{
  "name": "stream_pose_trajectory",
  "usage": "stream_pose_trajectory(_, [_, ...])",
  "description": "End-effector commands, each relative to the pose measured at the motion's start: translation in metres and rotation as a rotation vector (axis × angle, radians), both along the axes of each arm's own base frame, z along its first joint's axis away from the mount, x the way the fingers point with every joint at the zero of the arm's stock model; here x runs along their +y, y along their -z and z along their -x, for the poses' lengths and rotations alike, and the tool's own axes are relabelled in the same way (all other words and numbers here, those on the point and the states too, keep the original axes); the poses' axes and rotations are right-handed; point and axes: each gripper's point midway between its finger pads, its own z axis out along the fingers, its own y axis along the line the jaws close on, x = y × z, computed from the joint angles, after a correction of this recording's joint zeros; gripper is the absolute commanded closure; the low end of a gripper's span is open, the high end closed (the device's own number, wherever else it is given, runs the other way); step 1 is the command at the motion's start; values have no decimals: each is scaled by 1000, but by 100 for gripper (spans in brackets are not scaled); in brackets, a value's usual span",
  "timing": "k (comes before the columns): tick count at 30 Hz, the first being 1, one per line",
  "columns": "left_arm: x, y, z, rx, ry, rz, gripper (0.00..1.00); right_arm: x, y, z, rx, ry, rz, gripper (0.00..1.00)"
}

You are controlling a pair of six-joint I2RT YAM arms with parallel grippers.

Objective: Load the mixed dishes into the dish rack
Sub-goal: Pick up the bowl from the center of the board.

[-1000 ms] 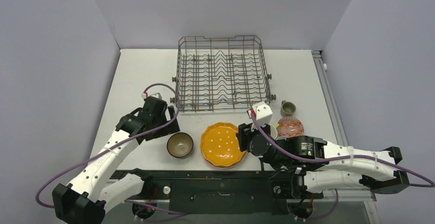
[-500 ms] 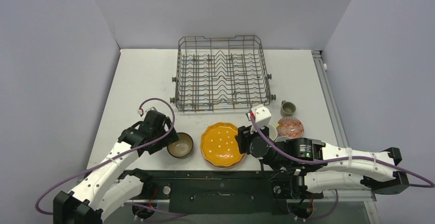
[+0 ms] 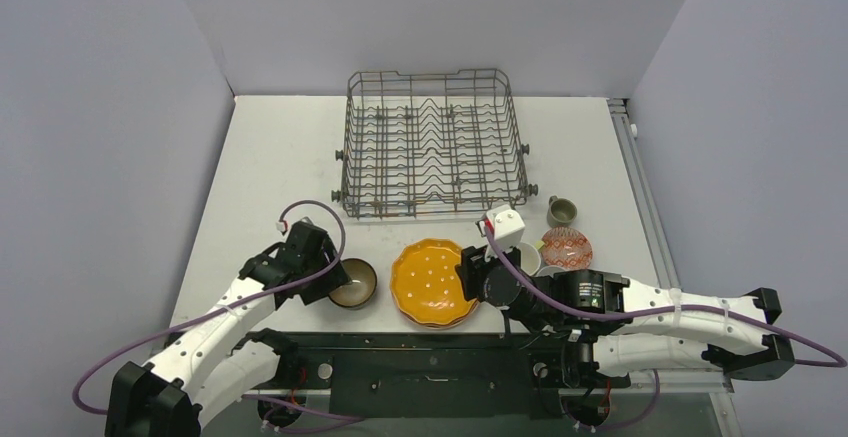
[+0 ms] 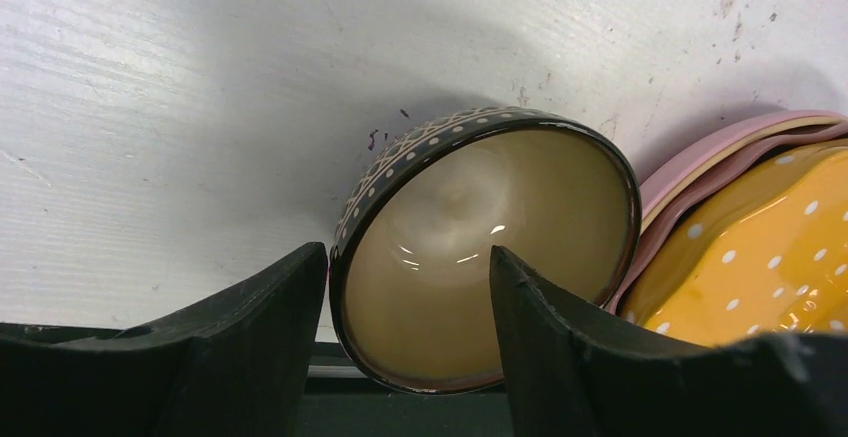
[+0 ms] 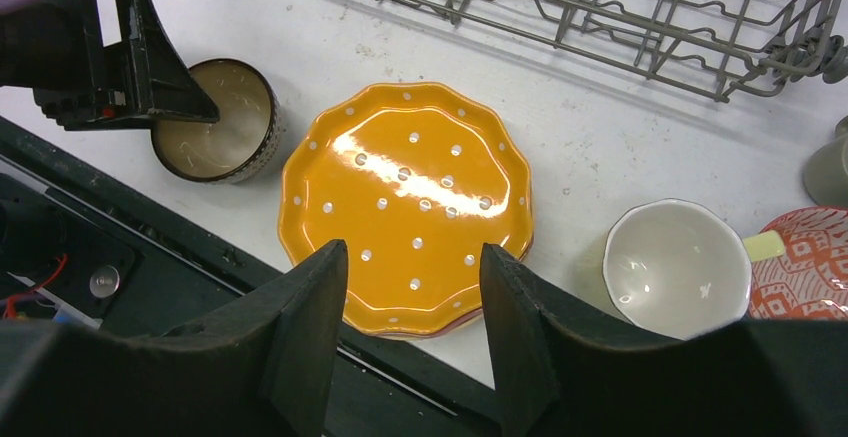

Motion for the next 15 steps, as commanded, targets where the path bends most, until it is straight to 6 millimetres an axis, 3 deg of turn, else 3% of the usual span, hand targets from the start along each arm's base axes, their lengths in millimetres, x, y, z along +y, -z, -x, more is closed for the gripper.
stream_pose_trajectory(1, [-11, -3, -7, -36, 12, 48, 44, 6, -5, -2, -5, 1, -24, 53])
stream_pose_trajectory(15, [-19, -4, -6, -46, 52, 68, 64, 13, -5, -3, 2, -2, 5, 55])
